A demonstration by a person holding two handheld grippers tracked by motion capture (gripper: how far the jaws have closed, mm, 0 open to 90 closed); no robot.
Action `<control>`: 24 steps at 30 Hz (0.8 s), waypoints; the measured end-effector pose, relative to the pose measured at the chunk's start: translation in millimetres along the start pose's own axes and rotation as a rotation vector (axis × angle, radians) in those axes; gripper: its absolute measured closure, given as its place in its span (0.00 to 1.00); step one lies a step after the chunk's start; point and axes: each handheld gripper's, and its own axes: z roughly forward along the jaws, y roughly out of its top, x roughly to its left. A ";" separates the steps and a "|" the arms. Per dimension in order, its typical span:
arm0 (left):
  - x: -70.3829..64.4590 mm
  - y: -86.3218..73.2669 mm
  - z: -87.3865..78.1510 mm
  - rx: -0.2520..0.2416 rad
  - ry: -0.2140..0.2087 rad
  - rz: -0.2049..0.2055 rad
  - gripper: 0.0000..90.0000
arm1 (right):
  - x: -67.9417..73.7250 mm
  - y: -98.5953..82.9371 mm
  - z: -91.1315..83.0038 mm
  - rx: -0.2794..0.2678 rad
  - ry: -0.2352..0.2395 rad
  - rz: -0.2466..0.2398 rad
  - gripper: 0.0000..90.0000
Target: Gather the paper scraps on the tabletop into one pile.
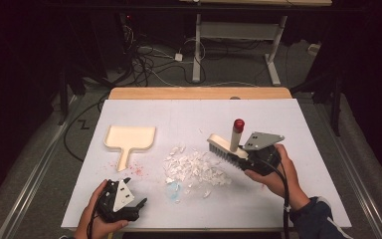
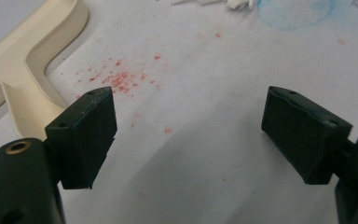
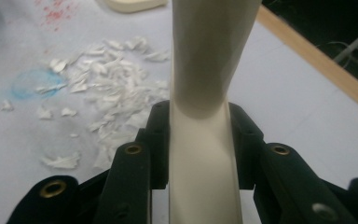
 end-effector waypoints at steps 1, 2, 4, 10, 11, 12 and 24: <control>0.0 0.0 0.1 0.000 0.000 0.000 0.19 | -3.0 -0.5 -2.3 0.001 -0.006 0.009 0.75; -0.1 0.0 0.3 0.002 0.000 0.001 0.19 | -6.3 -1.3 -4.3 -0.001 -0.016 0.015 0.75; -0.3 0.1 0.5 0.004 0.000 0.004 0.19 | -12.7 -3.7 -7.1 -0.001 -0.031 0.034 0.75; -0.5 0.3 0.7 0.007 -0.001 0.007 0.19 | -31.2 -16.7 -5.4 0.032 -0.091 0.075 0.75; -0.6 0.2 1.0 0.009 -0.002 0.007 0.19 | -33.5 -19.1 -3.5 0.046 -0.100 0.085 0.75; -0.7 0.1 1.2 0.009 -0.004 0.006 0.19 | -35.6 -21.5 -1.1 0.058 -0.116 0.087 0.75; -0.9 1.2 -0.5 0.004 0.005 0.012 0.19 | 3.2 -23.3 46.0 0.188 -0.136 -0.018 0.75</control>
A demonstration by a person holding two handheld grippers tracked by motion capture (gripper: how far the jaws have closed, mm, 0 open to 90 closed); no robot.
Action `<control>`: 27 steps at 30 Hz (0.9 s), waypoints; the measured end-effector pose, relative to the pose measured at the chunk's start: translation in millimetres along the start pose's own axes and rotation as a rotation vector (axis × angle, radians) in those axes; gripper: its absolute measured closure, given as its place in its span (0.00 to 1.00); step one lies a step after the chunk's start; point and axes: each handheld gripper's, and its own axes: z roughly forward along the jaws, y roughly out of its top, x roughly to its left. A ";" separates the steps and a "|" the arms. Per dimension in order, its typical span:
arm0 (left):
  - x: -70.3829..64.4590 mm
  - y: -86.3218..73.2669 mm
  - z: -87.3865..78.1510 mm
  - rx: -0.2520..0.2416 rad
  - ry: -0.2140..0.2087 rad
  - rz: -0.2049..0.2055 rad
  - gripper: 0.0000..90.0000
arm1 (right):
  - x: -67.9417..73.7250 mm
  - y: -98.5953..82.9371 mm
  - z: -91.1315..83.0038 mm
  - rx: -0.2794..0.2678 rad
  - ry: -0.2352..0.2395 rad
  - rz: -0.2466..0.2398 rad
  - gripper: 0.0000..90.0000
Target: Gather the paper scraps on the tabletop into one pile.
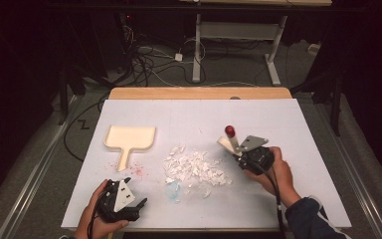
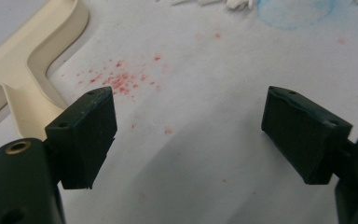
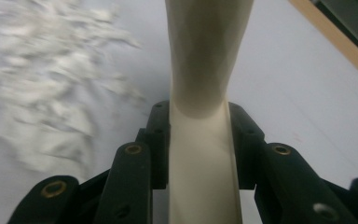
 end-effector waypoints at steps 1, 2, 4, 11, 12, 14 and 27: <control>0.0 -0.1 -0.1 0.000 0.001 0.001 0.19 | 7.7 3.6 0.4 -0.005 0.027 -0.006 0.75; 0.1 -0.2 -0.2 0.000 0.000 0.001 0.19 | 15.6 7.2 -0.1 -0.013 0.042 -0.018 0.75; -0.3 -0.3 -0.3 0.001 -0.005 0.006 0.19 | 29.6 13.2 -2.5 -0.035 0.074 -0.026 0.75; -1.7 0.0 -1.4 -0.008 -0.012 0.012 0.19 | 49.7 28.2 -5.9 -0.091 0.131 -0.030 0.75; -1.7 -0.1 -1.5 -0.008 -0.013 0.012 0.19 | 47.8 29.5 -9.1 -0.102 0.128 -0.027 0.75; -1.6 -0.4 -1.0 -0.009 -0.014 0.006 0.19 | 44.0 32.6 -18.1 -0.139 0.100 -0.025 0.75; 1.7 -0.1 -1.0 -0.013 0.012 -0.028 0.19 | -23.6 59.8 24.5 -0.149 -0.041 -0.013 0.75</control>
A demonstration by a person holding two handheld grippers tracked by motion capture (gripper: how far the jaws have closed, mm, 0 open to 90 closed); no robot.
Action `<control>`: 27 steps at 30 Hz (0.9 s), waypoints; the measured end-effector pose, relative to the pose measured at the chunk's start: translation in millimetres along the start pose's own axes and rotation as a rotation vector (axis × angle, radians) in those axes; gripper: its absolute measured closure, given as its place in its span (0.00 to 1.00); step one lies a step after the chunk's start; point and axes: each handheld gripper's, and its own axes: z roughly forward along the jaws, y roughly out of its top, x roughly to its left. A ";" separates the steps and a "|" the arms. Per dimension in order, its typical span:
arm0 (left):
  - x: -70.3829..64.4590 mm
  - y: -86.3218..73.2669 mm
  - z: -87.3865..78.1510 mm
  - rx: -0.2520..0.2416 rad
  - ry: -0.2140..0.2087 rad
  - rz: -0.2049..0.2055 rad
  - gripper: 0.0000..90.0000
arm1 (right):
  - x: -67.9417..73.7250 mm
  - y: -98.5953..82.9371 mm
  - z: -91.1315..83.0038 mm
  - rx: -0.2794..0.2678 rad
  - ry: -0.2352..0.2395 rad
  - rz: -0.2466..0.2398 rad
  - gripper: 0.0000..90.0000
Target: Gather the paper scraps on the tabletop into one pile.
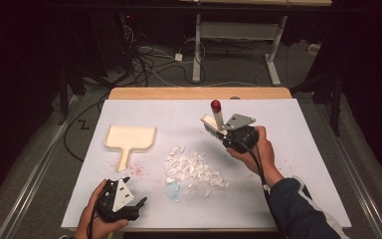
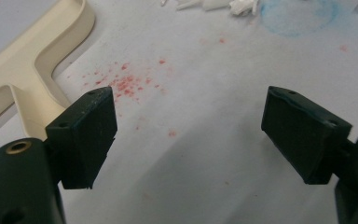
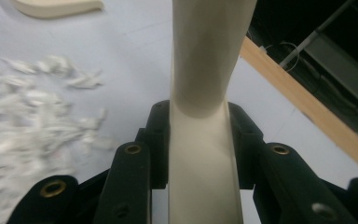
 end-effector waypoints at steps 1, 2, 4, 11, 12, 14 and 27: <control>0.1 -0.2 0.3 0.001 0.000 -0.004 0.19 | -2.5 0.1 10.8 0.012 -0.019 -0.017 0.75; -0.1 -0.7 0.8 0.004 -0.002 -0.005 0.19 | -3.1 0.0 21.4 0.029 -0.049 -0.020 0.75; -1.3 -1.7 1.9 0.017 -0.003 -0.002 0.19 | -2.7 -1.3 40.4 0.049 -0.083 -0.032 0.75; -1.2 -4.1 2.4 0.016 -0.006 -0.014 0.20 | 16.2 9.1 71.7 -0.009 -0.011 -0.036 0.75; -2.0 -4.5 1.8 0.022 -0.010 -0.020 0.20 | 20.5 12.0 73.4 -0.019 0.011 -0.046 0.75; -2.6 -4.9 1.1 0.021 -0.010 -0.016 0.20 | 29.3 17.5 76.0 -0.057 0.066 -0.063 0.75; 0.1 -3.7 -4.8 -0.015 0.000 -0.021 0.19 | 68.4 15.8 49.5 -0.170 0.416 -0.267 0.75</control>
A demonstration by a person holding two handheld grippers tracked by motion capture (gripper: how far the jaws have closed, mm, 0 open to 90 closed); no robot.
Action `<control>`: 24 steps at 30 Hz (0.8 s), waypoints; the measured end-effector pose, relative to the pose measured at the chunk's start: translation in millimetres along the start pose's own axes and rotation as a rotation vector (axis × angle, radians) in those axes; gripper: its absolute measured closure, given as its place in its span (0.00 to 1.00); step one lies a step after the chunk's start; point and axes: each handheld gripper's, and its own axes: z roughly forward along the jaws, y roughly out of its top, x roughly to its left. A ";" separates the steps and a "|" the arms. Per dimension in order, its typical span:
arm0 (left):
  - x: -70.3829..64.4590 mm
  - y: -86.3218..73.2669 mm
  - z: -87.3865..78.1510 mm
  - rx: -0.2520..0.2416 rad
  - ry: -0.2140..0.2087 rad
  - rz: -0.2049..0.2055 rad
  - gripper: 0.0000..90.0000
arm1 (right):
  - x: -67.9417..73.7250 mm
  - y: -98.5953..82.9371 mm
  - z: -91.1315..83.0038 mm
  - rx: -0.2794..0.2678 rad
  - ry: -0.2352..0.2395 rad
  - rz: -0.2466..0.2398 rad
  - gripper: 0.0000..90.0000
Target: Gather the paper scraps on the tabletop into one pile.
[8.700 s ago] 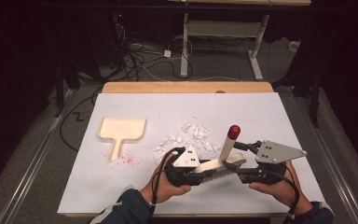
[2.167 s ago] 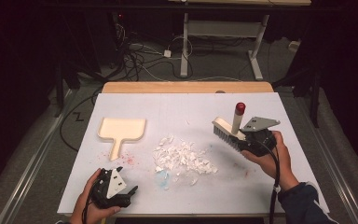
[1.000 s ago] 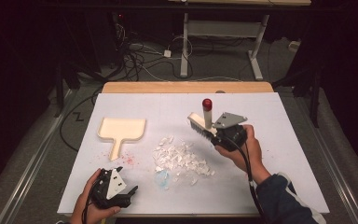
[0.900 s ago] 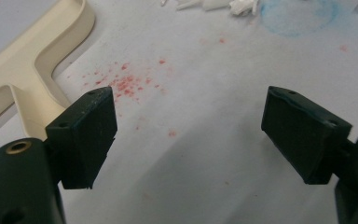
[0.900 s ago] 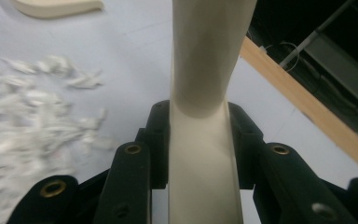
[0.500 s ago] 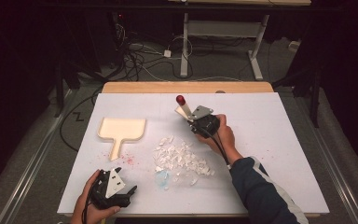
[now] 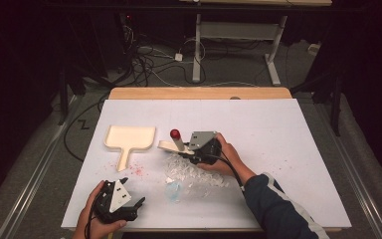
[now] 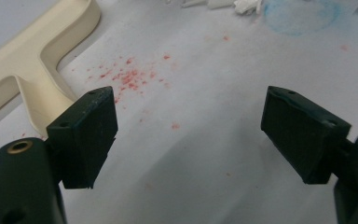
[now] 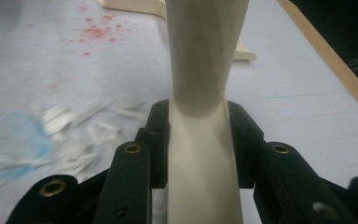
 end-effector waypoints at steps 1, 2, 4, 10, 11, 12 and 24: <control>-0.2 0.4 -0.4 -0.003 0.000 0.001 0.19 | 2.4 -1.5 -4.6 0.000 0.024 -0.015 0.75; -0.3 0.6 -0.6 -0.004 0.001 0.002 0.19 | 5.4 -3.3 -9.2 -0.002 0.043 -0.024 0.75; -0.8 1.1 -0.5 -0.001 -0.001 0.008 0.19 | 11.0 -6.8 -18.6 -0.008 0.077 -0.048 0.75; -1.9 2.6 -0.3 -0.006 -0.007 0.014 0.19 | 22.1 -13.5 -45.7 -0.050 0.105 -0.065 0.75; -1.9 2.8 -0.1 -0.003 -0.007 0.016 0.19 | 23.0 -14.4 -49.7 -0.053 0.088 -0.058 0.75; -2.0 3.0 0.2 -0.004 -0.008 0.016 0.19 | 22.9 -14.9 -53.4 -0.061 0.067 -0.049 0.75; -6.1 4.3 1.6 0.004 -0.018 0.035 0.19 | 11.5 -29.3 -127.0 -0.038 -0.178 0.183 0.75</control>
